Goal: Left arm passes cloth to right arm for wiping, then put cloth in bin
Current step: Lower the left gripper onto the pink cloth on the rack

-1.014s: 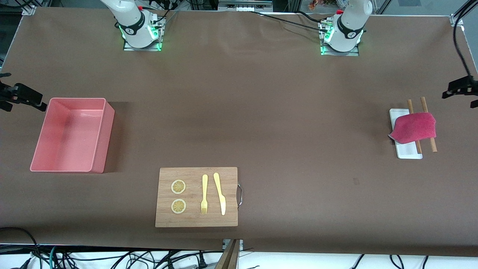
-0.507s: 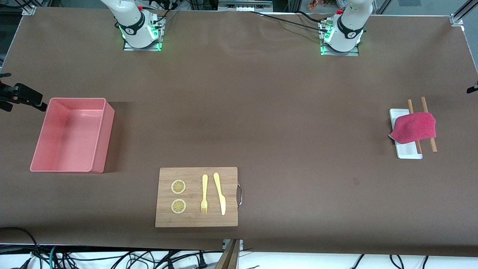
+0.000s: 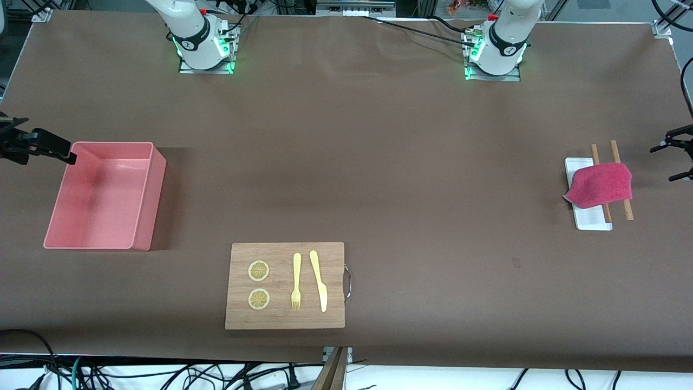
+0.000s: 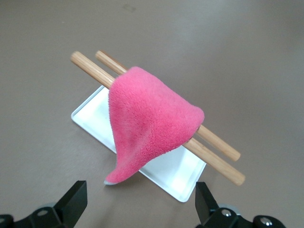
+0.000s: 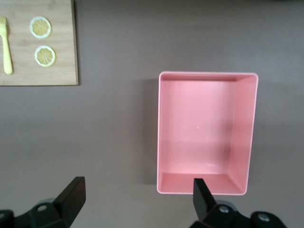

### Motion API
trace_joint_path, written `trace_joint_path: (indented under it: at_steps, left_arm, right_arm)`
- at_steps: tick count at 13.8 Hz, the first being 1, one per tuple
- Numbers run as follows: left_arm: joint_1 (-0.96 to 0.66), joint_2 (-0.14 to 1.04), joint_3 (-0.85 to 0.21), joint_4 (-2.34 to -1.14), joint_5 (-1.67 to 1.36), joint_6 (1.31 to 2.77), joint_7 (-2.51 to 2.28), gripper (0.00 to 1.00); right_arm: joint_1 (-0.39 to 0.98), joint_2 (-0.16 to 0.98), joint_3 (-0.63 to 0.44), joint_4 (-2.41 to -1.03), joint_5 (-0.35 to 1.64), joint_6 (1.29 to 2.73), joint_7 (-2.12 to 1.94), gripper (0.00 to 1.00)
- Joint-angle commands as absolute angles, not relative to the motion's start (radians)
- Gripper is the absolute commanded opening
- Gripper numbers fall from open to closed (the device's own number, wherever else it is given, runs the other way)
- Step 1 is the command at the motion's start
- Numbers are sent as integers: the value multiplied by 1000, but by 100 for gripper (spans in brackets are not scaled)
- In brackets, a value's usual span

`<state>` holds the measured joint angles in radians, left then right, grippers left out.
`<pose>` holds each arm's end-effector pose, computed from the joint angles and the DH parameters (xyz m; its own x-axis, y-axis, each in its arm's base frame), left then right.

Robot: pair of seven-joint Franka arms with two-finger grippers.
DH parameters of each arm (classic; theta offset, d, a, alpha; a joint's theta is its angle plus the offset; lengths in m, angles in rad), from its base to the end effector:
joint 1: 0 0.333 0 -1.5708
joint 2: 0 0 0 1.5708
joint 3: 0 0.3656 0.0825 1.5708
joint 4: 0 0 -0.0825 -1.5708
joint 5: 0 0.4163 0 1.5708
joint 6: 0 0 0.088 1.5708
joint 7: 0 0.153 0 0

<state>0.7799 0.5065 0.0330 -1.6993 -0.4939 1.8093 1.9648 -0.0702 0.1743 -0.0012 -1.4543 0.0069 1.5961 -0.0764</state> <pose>0.5021 0.4398 0.2685 0.5642 -0.6603 0.4956 -0.8189 -0.5237 0.2346 0.6464 -0.0451 0.5813 0.9995 0.0049 -0.0319 0.0046 -0.9999 -0.0091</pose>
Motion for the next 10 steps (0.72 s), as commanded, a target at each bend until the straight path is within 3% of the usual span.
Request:
trace_joint_path:
  at_steps: [1,5,10]
  left_arm:
    - [788,622,20,-1590,-535,1804,2098,100]
    - [784,742,18,-1497,-558,1812,2238,100]
    - [788,787,17,-1500,-568,1807,2284,100]
  right_arm:
    - [-89,170,0,-1493,6,1609,-86,100]
    - [-83,195,2,-1491,12,1612,-68,100]
    - [-75,230,40,-1493,23,1644,93,100]
